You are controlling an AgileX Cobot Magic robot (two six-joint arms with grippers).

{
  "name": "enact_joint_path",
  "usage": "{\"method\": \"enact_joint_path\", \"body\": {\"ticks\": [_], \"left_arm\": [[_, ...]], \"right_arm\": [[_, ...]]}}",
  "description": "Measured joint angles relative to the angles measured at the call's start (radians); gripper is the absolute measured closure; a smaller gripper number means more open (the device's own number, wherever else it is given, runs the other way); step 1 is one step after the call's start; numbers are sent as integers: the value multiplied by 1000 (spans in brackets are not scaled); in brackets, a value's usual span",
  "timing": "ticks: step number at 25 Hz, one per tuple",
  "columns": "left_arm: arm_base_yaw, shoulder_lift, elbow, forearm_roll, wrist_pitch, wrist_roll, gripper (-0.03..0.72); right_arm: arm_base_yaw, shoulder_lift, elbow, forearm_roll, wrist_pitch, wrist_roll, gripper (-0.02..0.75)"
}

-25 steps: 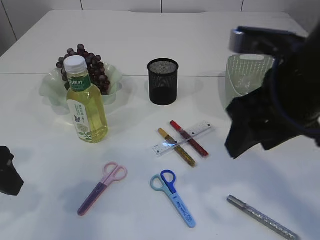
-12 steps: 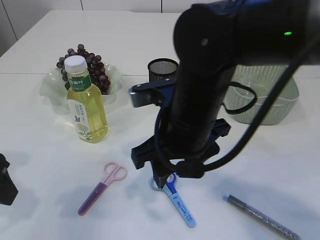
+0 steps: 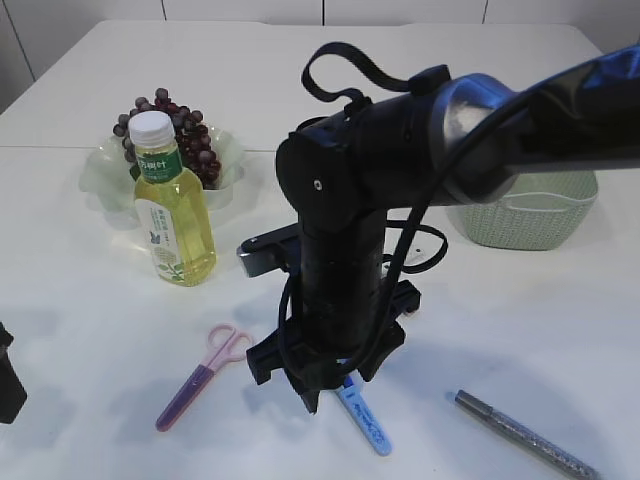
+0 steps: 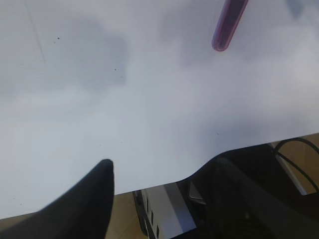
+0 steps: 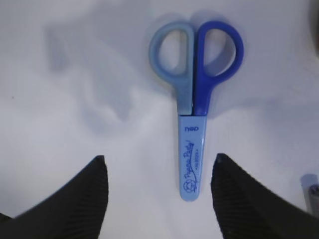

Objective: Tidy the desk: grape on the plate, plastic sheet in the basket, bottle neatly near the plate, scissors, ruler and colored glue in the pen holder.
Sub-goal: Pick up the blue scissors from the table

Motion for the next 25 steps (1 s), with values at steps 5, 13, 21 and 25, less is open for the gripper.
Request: {"method": "enact_joint_path", "body": {"ticks": [5, 13, 21, 25], "left_arm": [[0, 0, 0, 0, 0, 0, 232], [0, 0, 0, 0, 0, 3, 235], [0, 0, 0, 0, -4, 5, 251], [0, 0, 0, 0, -4, 10, 251]], "right_arm": [[0, 32, -4, -11, -32, 0, 231], [0, 81, -6, -69, -47, 27, 231], [0, 88, -8, -82, -81, 46, 231], [0, 101, -8, -82, -83, 47, 231]]}}
